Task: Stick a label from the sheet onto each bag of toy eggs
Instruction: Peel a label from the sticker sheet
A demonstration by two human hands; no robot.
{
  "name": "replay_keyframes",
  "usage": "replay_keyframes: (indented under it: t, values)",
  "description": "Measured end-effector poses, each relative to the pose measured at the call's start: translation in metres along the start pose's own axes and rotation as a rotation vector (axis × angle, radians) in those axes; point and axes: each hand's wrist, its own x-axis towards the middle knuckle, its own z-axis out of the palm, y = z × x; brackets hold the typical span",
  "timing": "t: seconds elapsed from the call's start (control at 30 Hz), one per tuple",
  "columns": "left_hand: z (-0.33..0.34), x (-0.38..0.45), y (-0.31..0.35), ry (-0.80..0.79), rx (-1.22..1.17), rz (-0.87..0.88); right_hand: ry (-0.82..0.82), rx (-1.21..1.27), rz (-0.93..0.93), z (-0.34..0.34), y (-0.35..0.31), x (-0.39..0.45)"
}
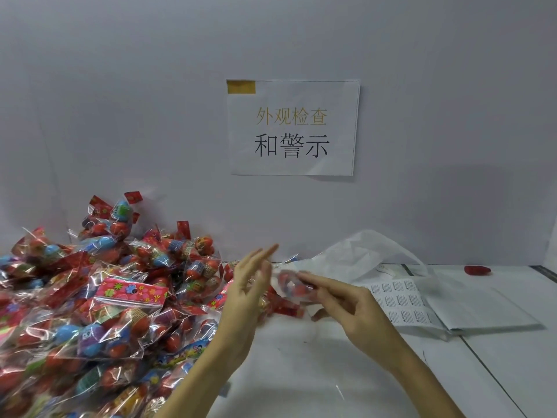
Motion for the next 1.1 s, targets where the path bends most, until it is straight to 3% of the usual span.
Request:
replay_keyframes:
  t: [0.1, 0.17, 0.33, 0.5, 0.6, 0.67, 0.77, 0.87, 0.93, 1.0, 1.1]
  values:
    - [-0.002, 0.006, 0.004, 0.049, -0.229, -0.245, -0.071, -0.039, 0.000, -0.004, -0.002, -0.003]
    - [-0.006, 0.007, 0.000, -0.011, -0.191, -0.302, -0.107, -0.066, 0.022, -0.003, -0.002, -0.004]
    - [-0.008, 0.004, -0.007, 0.013, -0.202, -0.247, -0.072, 0.154, 0.054, -0.001, -0.006, -0.001]
    - [-0.007, 0.001, -0.007, 0.122, -0.158, -0.191, 0.051, 0.022, 0.128, 0.006, -0.001, -0.001]
    - [-0.005, -0.001, -0.008, 0.203, -0.125, -0.151, 0.006, 0.081, 0.193, 0.008, 0.002, -0.002]
    - [-0.003, -0.001, -0.006, 0.238, -0.107, -0.127, 0.072, 0.150, 0.205, 0.009, 0.003, 0.000]
    - [0.003, -0.002, -0.009, 0.098, -0.151, -0.234, 0.204, 0.339, 0.214, 0.012, 0.008, 0.003]
    - [0.012, -0.006, -0.014, -0.023, -0.110, -0.178, 0.159, 0.496, 0.243, 0.012, 0.006, 0.005]
    - [0.009, -0.006, -0.011, -0.008, -0.039, -0.114, 0.195, 0.313, 0.208, 0.009, 0.005, 0.005]
    - [-0.001, -0.001, -0.008, -0.101, 0.160, -0.028, 0.262, 0.076, 0.130, 0.006, 0.001, 0.004]
    - [-0.011, 0.001, -0.003, -0.308, 0.461, 0.021, 0.180, 0.063, 0.061, 0.004, 0.000, 0.004]
